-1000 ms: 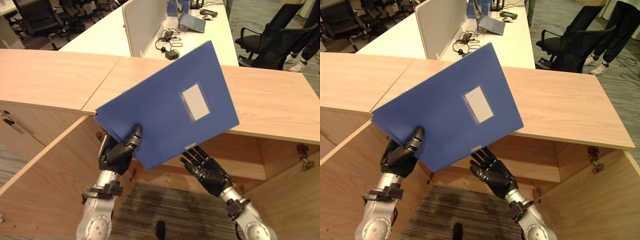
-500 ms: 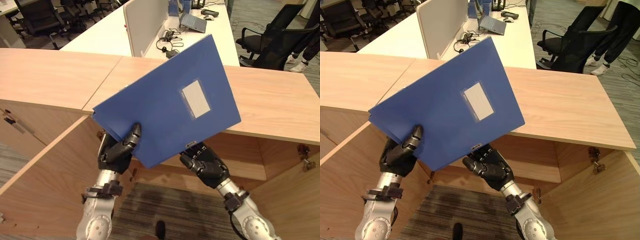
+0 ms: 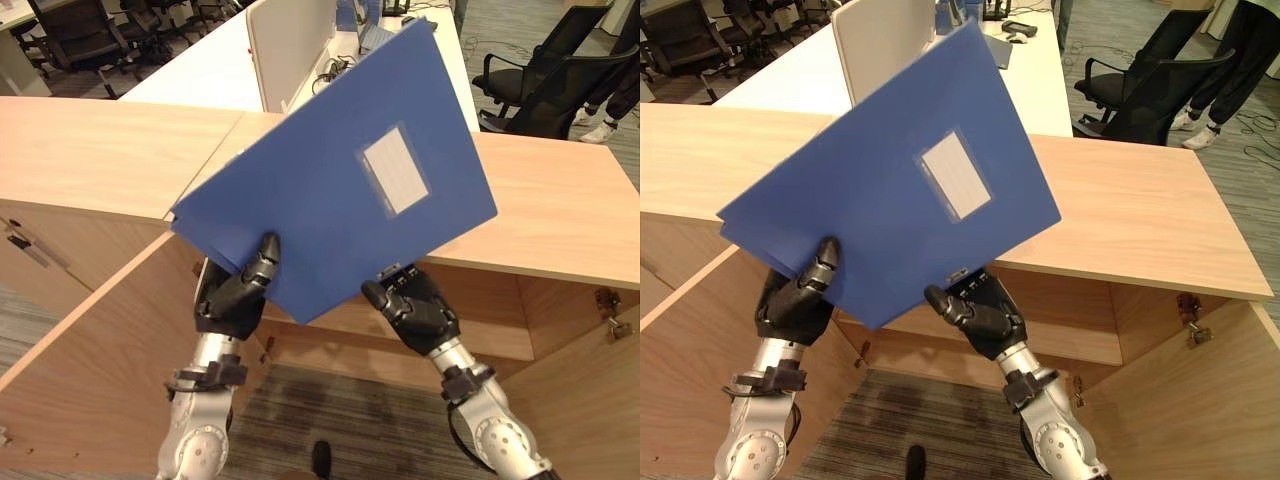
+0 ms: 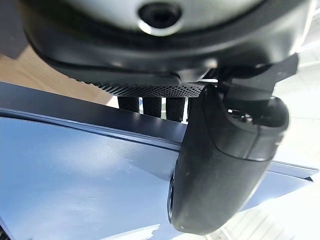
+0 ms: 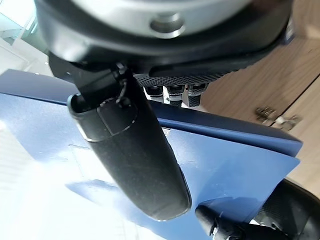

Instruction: Put the empty folder in the office cabinet

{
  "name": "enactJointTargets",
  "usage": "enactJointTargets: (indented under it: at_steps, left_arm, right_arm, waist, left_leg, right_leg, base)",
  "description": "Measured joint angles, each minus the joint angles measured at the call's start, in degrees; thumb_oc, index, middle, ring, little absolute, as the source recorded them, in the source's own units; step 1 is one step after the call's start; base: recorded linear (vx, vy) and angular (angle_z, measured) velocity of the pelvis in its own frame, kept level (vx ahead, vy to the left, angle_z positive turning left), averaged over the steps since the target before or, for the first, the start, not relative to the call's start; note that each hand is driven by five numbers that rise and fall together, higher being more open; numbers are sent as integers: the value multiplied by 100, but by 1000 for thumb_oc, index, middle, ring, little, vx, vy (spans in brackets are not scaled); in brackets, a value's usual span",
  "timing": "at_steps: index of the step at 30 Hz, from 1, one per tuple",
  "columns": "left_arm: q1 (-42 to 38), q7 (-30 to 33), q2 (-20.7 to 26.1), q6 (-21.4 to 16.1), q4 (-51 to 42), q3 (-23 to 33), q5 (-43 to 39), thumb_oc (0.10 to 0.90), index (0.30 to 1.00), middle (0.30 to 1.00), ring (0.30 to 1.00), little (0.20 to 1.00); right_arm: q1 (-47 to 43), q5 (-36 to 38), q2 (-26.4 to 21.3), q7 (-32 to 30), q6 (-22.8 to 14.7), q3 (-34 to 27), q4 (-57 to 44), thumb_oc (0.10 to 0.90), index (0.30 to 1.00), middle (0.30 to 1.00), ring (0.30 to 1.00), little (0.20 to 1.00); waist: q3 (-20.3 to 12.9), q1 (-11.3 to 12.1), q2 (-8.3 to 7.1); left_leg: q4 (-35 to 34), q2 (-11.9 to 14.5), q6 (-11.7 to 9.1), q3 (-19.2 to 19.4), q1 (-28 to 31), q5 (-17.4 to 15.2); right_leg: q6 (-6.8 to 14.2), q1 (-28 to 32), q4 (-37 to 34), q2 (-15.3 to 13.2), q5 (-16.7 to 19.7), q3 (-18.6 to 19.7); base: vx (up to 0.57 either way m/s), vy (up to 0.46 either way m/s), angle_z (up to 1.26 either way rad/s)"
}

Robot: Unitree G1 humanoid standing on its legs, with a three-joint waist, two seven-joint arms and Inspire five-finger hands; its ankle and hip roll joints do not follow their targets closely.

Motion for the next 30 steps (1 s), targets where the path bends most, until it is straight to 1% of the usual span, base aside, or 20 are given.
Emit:
enactJointTargets:
  at_steps: [5, 6, 10, 13, 18, 26, 30]
  left_arm:
    - [-161, 137, -10, -79, 0, -157, -118, 400, 300, 300, 300, 300]
    - [-177, 151, -12, -80, 1, -181, -117, 400, 300, 300, 300, 300]
    - [-184, 329, -9, -73, 2, -343, -110, 400, 300, 300, 300, 300]
    - [-185, 415, -8, -36, 29, -512, -105, 400, 300, 300, 300, 300]
    - [-188, 583, -7, -17, 32, -657, -100, 400, 300, 300, 300, 300]
    - [-196, 666, -8, -14, 68, -678, -92, 400, 300, 300, 300, 300]
    - [-198, 667, -8, -15, 71, -713, -92, 400, 300, 300, 300, 300]
  right_arm:
    - [-204, 119, 161, -204, -248, 48, 0, 800, 900, 900, 900, 900]
    - [-204, 138, 262, -261, -323, 91, 1, 800, 900, 900, 900, 900]
    - [-205, 227, 491, -617, -495, 237, 27, 800, 900, 900, 900, 900]
    - [-210, 341, 630, -835, -532, 266, 38, 800, 900, 900, 900, 900]
    - [-291, 364, 625, -1129, -569, 357, 42, 800, 900, 900, 900, 900]
    - [-391, 363, 654, -1318, -598, 403, 130, 800, 900, 900, 900, 900]
    - [-423, 364, 655, -1360, -657, 405, 154, 800, 900, 900, 900, 900]
  waist:
    - [-2, -2, 5]
    - [-2, -11, 7]
    - [-8, -19, 32]
    - [-10, -19, 62]
    - [-10, -19, 66]
    - [-11, -24, 70]
    - [-15, -22, 99]
  left_leg:
    - [1, 1, 1, 0, 3, 1]
    - [1, 1, 1, 2, 3, 1]
    - [1, 2, 1, 14, 13, 1]
    - [1, 2, 1, 17, 16, 1]
    - [2, 13, 1, 60, 27, 1]
    - [1, 36, -4, 113, 110, -4]
    - [0, 42, -5, 112, 115, -5]
  right_leg:
    - [-1, 2, 0, 2, 0, 0]
    - [-1, 1, 1, 1, 0, 1]
    - [-3, 4, 1, 0, 2, 12]
    - [-6, 6, 1, 0, 5, 15]
    - [-13, 4, 2, 2, 12, 61]
    - [-24, 66, 0, 12, 30, 129]
    - [-30, 72, 0, 17, 35, 130]
  base:
    - [0, 0, 0]
    - [0, 0, 0]
    - [0, 0, 0]
    - [0, 0, 0]
    - [-4, 5, -3]
    - [-1, 2, -4]
    - [0, 0, 0]
